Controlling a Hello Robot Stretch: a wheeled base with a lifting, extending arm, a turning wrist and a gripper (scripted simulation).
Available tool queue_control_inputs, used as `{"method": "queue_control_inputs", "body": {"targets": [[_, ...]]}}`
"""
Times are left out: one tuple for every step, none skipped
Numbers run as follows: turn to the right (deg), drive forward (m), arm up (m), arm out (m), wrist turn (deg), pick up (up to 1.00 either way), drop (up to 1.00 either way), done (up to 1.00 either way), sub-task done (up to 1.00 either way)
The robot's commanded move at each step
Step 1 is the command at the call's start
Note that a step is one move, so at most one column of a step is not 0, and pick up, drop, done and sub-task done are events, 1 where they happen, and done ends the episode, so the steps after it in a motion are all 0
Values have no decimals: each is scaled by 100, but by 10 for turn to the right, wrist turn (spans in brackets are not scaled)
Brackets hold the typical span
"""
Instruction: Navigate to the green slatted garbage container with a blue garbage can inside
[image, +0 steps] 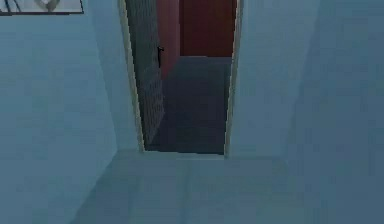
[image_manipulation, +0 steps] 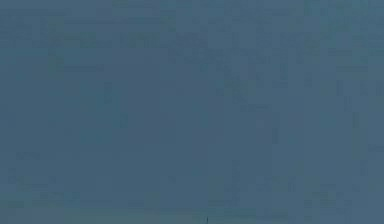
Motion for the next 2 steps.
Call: {"method": "queue_control_inputs", "body": {"targets": [[0, 100, 0, 0, 0, 0, 0, 0, 0], [-60, 0, 0, 0, 0, 0, 0, 0, 0]]}}
